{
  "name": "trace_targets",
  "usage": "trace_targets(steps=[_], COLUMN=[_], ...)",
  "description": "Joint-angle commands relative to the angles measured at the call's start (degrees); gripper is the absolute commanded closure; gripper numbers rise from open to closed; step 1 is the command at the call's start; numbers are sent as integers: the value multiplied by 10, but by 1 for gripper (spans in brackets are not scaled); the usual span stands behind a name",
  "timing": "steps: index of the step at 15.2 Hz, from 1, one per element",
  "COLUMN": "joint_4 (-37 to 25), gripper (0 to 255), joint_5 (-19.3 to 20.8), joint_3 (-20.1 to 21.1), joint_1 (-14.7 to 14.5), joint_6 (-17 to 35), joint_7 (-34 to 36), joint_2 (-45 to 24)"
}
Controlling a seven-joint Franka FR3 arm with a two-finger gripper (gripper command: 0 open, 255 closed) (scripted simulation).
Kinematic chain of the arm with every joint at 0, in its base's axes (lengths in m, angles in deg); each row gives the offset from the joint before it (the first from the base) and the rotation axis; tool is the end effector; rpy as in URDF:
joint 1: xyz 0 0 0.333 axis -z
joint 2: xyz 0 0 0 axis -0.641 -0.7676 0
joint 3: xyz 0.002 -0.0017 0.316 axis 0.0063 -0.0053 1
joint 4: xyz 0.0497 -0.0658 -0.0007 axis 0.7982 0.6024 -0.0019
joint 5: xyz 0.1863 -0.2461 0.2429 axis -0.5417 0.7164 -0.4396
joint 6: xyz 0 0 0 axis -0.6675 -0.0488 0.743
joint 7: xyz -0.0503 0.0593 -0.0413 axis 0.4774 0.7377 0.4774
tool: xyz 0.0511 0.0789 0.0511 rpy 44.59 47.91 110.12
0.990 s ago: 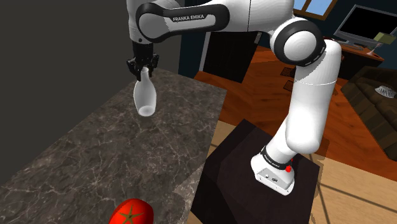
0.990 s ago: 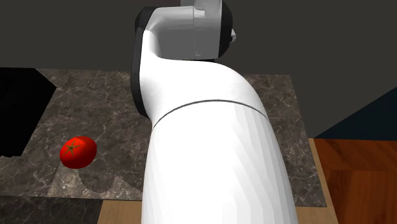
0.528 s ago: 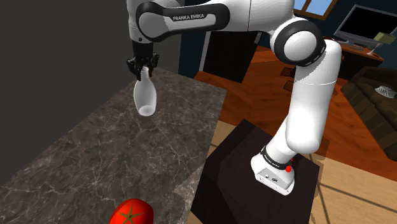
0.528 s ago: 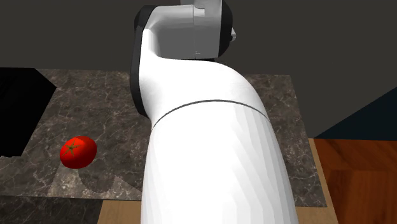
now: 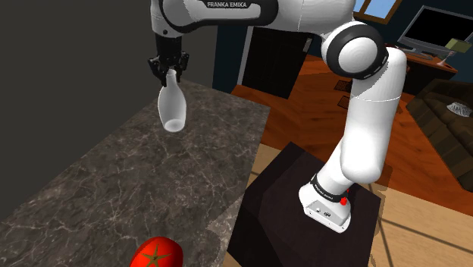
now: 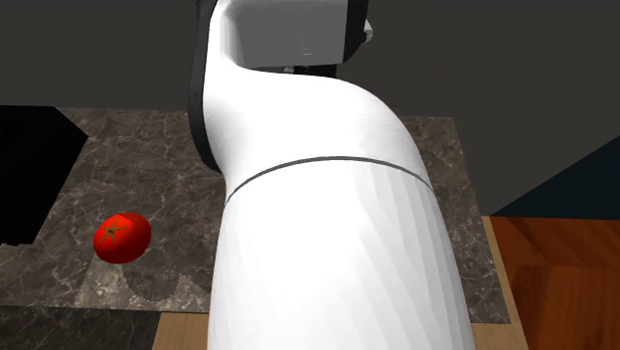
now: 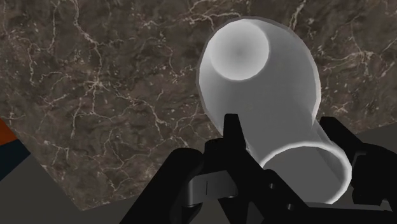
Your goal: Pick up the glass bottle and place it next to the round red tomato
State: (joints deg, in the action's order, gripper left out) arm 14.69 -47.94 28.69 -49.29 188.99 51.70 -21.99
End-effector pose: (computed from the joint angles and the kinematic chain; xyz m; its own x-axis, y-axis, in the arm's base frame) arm 0.6327 0.2479 0.5072 0.9983 -0.0189 0.0545 -0.0193 -0.9998 0.0071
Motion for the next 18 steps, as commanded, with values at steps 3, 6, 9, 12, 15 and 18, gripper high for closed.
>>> trace_targets(steps=[3, 6, 9, 12, 15, 18], joint_4=[-30, -60, -93, -130, -172, -221], gripper=[255, 255, 255, 255, 255, 255], joint_5=[-1, 0, 2, 4, 7, 11], joint_3=[0, 1, 1, 1, 0, 0], joint_1=[-1, -4, -7, -11, -16, -23], joint_6=[-30, -55, -82, -110, -141, -174], joint_7=[-3, -4, -5, -5, -6, -7], joint_2=[0, -4, -11, -19, -31, -47])
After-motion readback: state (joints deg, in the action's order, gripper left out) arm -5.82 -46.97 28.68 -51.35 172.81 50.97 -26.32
